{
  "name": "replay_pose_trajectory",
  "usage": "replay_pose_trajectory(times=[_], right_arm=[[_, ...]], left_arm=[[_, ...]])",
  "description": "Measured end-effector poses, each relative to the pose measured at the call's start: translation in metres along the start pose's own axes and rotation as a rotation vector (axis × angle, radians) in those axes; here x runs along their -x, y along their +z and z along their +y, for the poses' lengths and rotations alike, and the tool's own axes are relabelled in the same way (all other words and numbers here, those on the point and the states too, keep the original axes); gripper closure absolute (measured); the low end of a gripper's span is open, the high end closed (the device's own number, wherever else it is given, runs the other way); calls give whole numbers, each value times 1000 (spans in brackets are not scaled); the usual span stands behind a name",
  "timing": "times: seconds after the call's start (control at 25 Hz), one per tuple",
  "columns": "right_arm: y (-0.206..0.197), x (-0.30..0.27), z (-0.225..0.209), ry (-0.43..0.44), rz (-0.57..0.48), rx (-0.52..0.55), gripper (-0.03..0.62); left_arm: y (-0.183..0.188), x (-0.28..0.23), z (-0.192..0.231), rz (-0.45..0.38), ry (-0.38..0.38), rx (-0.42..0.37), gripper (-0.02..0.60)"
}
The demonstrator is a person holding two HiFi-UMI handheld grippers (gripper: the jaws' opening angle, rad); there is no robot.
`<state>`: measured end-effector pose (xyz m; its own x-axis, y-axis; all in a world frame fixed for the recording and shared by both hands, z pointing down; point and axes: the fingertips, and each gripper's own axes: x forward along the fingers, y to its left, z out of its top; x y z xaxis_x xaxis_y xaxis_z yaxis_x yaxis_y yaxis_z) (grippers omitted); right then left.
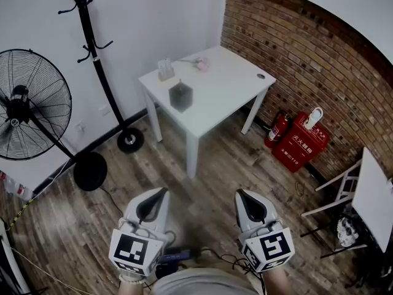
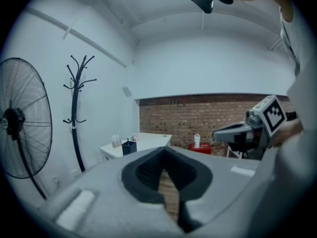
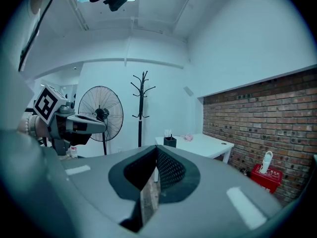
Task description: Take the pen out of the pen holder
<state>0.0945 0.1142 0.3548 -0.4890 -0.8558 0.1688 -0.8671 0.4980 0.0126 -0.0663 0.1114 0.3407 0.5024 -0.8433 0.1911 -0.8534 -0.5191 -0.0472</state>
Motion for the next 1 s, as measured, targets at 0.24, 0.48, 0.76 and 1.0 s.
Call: replay_pose_trajectory(times=[0.24,0.48,0.76,1.0], right_arm=[[1,1,1,3,3,0,591],[-1,1,-1,6,7,-3,591],[-1,7,-6,24,0,-6,589],[-4,11,-14,54,-1,-9,589]], left_arm=[[7,2,0,-9,7,25,588],[7,-1,-4,-25,-13,30,499],[9,1,-10,-24,18,22,497],[10,2,-19,-25,57,21,498]])
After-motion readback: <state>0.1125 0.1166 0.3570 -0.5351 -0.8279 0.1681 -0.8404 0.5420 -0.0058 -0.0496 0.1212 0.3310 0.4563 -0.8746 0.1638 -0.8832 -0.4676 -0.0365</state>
